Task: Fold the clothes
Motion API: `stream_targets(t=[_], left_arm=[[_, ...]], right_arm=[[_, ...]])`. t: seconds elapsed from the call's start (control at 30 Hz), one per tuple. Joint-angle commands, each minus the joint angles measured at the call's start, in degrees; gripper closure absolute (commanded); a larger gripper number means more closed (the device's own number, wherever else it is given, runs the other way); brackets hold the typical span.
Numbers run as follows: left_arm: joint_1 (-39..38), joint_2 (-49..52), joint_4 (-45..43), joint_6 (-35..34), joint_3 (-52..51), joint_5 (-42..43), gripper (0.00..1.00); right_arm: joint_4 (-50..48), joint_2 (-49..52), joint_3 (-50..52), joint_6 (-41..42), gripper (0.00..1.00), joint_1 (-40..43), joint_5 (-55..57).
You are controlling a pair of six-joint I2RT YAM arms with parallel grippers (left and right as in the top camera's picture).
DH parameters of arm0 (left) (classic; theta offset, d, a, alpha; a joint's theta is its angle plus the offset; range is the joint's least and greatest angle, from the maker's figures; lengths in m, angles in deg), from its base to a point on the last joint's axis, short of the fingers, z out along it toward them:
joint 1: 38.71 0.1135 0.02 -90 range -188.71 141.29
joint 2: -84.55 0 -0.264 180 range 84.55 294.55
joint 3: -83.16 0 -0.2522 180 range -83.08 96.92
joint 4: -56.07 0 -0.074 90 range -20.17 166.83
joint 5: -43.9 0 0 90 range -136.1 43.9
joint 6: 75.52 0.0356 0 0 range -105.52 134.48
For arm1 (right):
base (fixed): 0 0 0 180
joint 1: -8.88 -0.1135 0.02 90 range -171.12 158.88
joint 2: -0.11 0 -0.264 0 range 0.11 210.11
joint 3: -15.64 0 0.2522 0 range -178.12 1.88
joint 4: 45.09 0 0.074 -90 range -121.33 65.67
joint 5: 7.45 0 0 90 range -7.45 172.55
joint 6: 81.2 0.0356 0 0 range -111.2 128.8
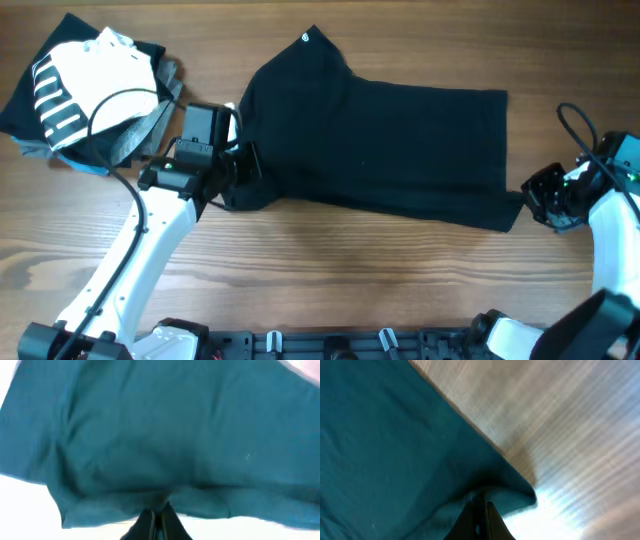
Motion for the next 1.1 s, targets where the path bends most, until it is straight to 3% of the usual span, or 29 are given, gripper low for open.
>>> stream_targets(t=[0.0,0.33,0.4,0.43,0.47,0.5,0.53,0.63,0.83,0.93,1.07], left_arm=[[-0.15,0.15,-4.79,4.48,0.74,-2.34,0.93],[-0.15,4.04,-11.52,5.68,0.74,-4.20,0.88],[-0.15,5.92,-11.26,5.68,0.74,-4.13,0.72],[-0.22,6.78,-10.51,5.68,0.74,-3.61,0.66],[-0.24,7.52,-9.79,5.68,0.74,-3.21,0.61],[-0.26,8.39,-8.76,5.68,0.74,-2.60,0.57],[-0.26,9.20,-7.45,5.68,0.74,-1.70,0.57],[-0.26,9.29,-5.55,5.68,0.74,-1.36,0.53],[-0.26,8.72,-3.67,6.03,0.74,-1.38,0.36],[-0.26,10.56,-1.03,6.14,0.31,-0.68,0.34],[-0.26,14.99,-1.25,6.43,-0.04,1.86,0.41]], right_arm=[[-3.10,4.46,-0.52,0.81,0.94,-0.20,-3.58],[-8.66,6.14,-0.52,0.98,0.90,-0.20,-4.61],[-9.16,6.14,-0.52,1.03,0.89,-0.20,-4.61],[-9.33,6.14,-0.52,0.98,0.74,-0.20,-4.61],[-9.33,6.14,-0.52,0.90,0.37,-0.20,-4.59],[-9.33,6.14,-0.52,0.59,0.21,-0.17,-4.55],[-9.29,6.14,-0.52,-0.22,0.17,-0.17,-4.57],[-8.33,6.14,-0.52,-0.79,0.15,-0.20,-4.59],[-2.27,6.14,-0.52,-5.70,0.17,-0.68,-4.61],[-0.42,6.14,-0.52,-8.24,0.18,-3.50,-5.99],[-1.33,6.14,-0.52,-8.04,0.18,-7.67,-6.05]])
